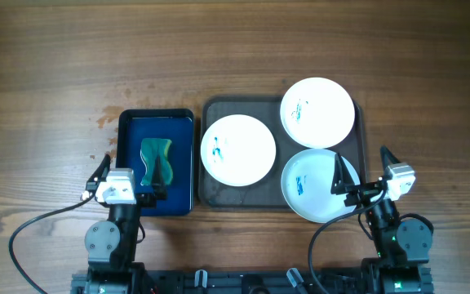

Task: Clean dirty plates on tray and stack at the side

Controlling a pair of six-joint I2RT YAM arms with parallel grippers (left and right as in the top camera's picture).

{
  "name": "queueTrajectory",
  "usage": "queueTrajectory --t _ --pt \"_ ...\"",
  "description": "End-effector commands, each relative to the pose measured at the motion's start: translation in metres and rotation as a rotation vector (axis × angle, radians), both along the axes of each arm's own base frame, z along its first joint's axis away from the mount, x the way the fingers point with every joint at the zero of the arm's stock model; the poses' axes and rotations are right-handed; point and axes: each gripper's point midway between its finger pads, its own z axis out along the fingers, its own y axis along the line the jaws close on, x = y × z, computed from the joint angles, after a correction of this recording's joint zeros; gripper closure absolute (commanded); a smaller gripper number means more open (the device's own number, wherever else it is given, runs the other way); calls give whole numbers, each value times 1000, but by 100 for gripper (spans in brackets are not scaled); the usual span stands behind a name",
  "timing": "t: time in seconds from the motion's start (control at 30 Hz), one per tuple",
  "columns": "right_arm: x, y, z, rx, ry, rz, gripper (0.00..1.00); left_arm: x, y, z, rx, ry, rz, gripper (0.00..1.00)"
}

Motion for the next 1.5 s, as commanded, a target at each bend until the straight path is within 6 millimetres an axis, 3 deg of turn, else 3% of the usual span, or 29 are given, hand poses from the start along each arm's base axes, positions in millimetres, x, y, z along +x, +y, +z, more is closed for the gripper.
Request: queueTrajectory --t 0.0,0.17,0.3,0.43,0.5,0.67,0.83,0.93,1.0,1.07,1.2,1.47 --pt "-1 0 2 -17 -14 1 0 0 1 1 20 -5 3 0" --pt "-1 0 2 -17 -14 1 0 -1 -10 -1 -3 3 -55 0" --pt "-1 0 2 -17 -13 1 0 -1 -13 -2 -168 20 -63 0" --pt "-1 0 2 -17 -13 1 0 -6 -16 -12 -188 170 -64 0" --pt "-1 0 2 -17 -13 1 0 -3 -16 -4 -149 229 -64 0" --pt "-1 0 2 -17 -13 1 0 35 -18 39 -120 391 -55 0" --pt "-1 0 2 -17 -13 1 0 67 -21 41 -69 821 -49 0" --pt "-1 0 2 -17 -14 1 0 69 -21 37 -62 1090 -32 0" --pt "-1 0 2 -17 -13 1 0 68 -22 37 -66 1186 -30 0" --pt "-1 0 2 -17 -14 1 0 65 -36 37 -122 1250 -94 0" --pt "-1 0 2 -17 -13 1 0 54 -59 40 -217 1289 -204 0" --pt "-1 0 2 -17 -13 1 0 53 -60 40 -223 1292 -209 0"
